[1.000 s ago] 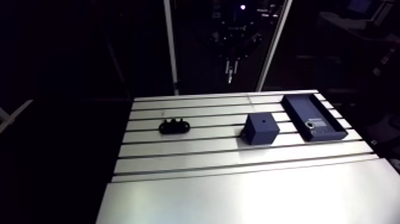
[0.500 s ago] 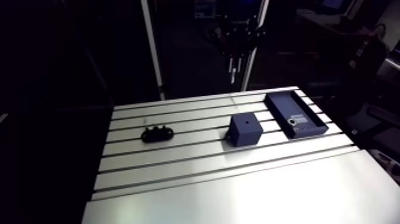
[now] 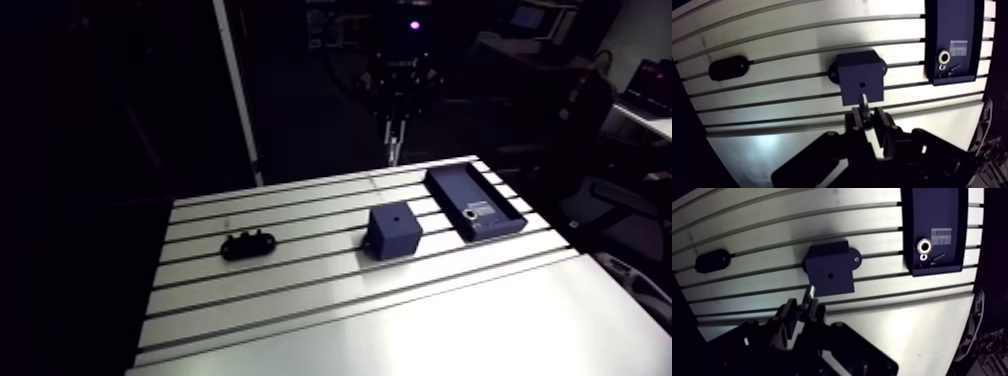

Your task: Pick up the M10 bolt and insert it into the hole until fully seated.

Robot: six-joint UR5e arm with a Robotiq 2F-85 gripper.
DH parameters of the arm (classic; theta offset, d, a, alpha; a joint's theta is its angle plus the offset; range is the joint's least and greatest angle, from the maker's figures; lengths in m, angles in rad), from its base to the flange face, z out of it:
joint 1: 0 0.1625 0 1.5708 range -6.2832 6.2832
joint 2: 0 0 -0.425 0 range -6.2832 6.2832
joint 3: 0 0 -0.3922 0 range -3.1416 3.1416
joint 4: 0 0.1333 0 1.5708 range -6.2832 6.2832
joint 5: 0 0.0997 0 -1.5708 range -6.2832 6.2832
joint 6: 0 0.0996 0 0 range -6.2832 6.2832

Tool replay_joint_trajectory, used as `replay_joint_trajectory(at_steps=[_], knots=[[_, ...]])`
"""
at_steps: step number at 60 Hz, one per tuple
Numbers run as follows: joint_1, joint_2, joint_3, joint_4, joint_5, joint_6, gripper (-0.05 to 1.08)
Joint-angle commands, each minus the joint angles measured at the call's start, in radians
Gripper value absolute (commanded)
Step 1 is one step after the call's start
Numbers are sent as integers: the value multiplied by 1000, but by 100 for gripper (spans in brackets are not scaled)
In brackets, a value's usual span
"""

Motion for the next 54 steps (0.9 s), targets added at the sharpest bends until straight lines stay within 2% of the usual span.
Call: replay_joint_trajectory(at_steps=[1, 14, 54], knots=[[-32, -19, 37, -21, 3, -4, 108], [-36, -19, 76, -54, -1, -6, 108], [-38, -11, 148, -121, 3, -6, 108]])
